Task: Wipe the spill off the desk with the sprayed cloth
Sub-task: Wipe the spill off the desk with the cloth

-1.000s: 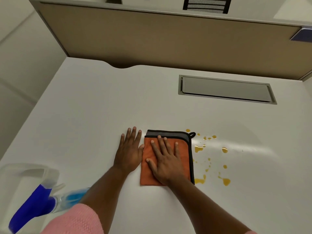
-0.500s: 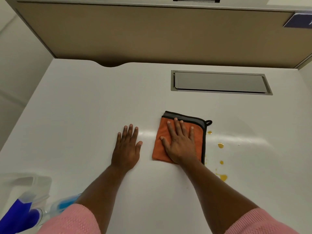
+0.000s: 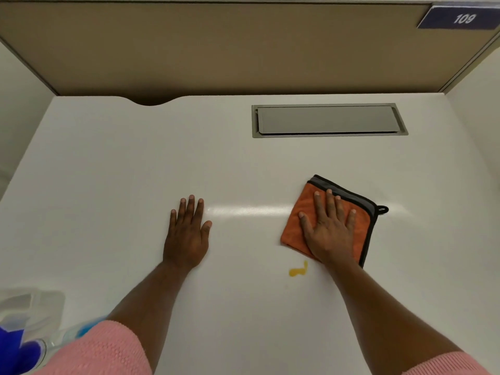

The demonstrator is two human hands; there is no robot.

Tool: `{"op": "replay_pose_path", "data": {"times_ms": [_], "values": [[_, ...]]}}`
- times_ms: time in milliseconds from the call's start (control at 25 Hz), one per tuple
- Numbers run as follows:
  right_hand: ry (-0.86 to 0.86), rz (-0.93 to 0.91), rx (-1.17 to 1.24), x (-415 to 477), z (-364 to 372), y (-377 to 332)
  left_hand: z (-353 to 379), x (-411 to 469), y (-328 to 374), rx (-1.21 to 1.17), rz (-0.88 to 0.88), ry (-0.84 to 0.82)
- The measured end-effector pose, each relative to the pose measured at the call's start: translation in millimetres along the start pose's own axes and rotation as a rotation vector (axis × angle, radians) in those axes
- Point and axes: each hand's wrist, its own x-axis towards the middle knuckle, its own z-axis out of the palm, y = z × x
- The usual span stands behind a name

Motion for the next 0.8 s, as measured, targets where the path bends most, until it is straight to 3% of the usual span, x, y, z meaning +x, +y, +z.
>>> {"op": "replay_pose_path", "data": {"times_ms": [440, 800], "values": [[-0.045, 0.014, 0.018, -72.8, 6.0, -1.4, -3.5, 0.8, 13.8, -0.037, -0.027, -0.013], [-0.232, -0.351, 0.071, -144.0, 7.7, -40.8, 2.4, -27.0, 89.1, -0.073, 0.121, -0.072]]}}
